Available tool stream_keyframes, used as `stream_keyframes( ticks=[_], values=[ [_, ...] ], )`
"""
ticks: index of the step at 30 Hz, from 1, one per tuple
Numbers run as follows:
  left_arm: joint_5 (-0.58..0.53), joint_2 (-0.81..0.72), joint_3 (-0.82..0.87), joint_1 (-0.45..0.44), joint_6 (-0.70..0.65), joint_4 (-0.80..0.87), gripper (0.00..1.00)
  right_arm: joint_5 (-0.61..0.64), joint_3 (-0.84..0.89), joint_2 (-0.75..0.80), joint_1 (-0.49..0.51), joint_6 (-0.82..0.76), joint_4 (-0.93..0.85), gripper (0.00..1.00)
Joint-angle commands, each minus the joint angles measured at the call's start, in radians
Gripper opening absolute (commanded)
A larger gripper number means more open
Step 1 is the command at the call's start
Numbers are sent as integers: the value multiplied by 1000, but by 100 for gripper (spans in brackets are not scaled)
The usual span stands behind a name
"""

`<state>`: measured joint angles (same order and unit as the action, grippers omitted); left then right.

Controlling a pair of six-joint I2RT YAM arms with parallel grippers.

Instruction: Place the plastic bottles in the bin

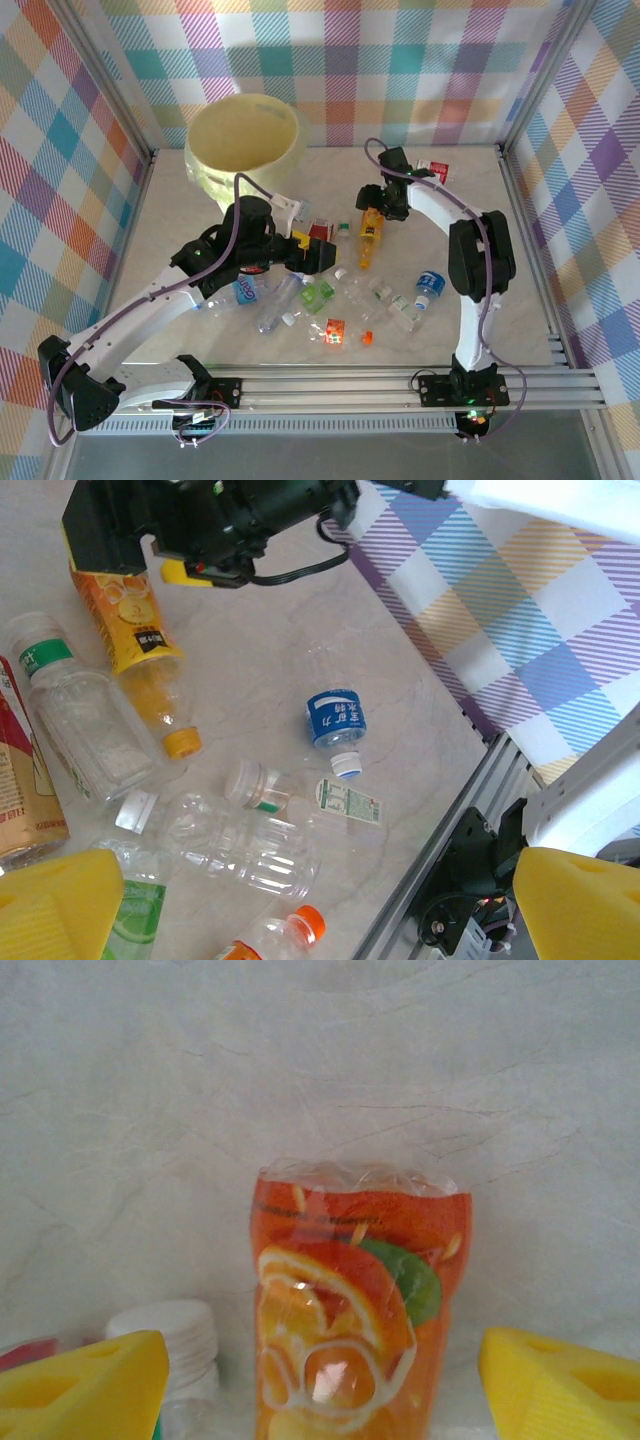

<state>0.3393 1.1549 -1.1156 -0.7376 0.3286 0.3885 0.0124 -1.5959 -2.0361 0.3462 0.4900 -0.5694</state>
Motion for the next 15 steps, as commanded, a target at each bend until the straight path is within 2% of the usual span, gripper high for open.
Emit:
stream_keyframes(
  ticks=[1,9,15],
  values=[
    [-7,2,-18,-13,-9,-23,100,-4,-29,-36,-4,-6,-16,80],
    [-18,25,-34,-34,14,-31,100,-17,-53,-97,-5,-12,-8,74],
    [-63,80,-166,-45,22,55,100,-17,-54,-116,-4,-11,7,67]
  ],
)
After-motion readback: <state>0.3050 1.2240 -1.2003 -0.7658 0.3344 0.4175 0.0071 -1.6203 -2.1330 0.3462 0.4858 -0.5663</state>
